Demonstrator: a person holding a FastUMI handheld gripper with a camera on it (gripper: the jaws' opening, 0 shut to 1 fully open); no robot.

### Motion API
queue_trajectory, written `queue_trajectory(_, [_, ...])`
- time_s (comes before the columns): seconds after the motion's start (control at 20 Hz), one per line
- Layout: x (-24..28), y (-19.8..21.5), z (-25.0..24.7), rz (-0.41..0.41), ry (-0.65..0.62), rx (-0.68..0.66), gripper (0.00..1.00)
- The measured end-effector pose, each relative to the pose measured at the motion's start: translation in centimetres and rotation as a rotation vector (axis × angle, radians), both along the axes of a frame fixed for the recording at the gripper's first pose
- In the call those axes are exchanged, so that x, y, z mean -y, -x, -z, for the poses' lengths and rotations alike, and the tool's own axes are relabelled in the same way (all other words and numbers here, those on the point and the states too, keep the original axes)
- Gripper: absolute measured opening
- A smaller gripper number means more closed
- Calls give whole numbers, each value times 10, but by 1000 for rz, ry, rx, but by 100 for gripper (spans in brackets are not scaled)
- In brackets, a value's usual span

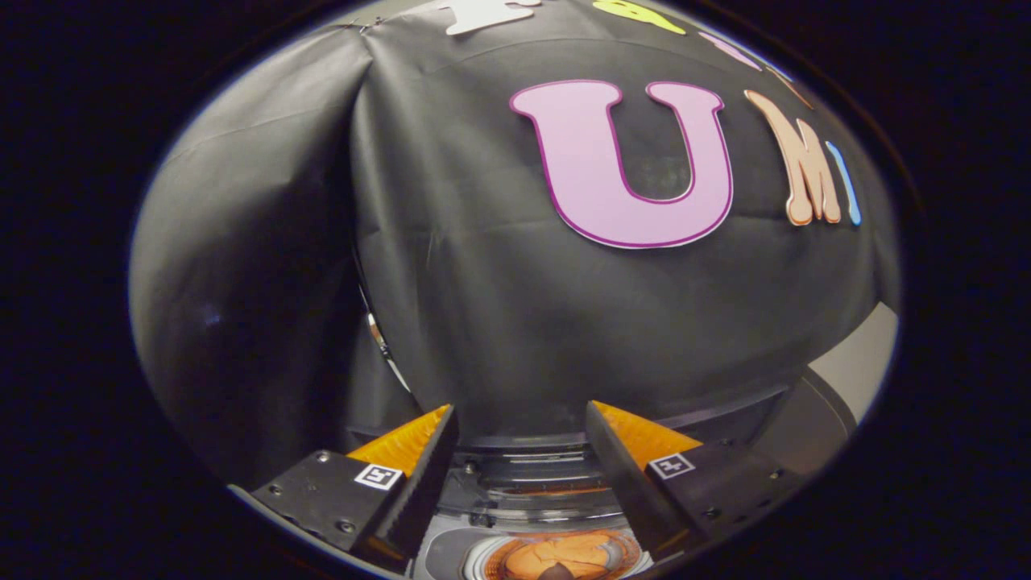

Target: Put the clothes into the washing machine and then close the washing machine lid.

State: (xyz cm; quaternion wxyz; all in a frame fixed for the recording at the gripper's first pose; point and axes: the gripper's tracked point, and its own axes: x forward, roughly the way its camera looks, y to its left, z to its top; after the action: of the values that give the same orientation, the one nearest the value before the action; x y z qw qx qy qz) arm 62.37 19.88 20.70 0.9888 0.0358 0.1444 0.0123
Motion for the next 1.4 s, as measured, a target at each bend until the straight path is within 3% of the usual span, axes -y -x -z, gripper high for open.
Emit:
queue_trajectory(0.5, [6,-3,15,39,137,-32,96])
queue_trajectory(1.4, [12,-7,18,14,120,-53,97])
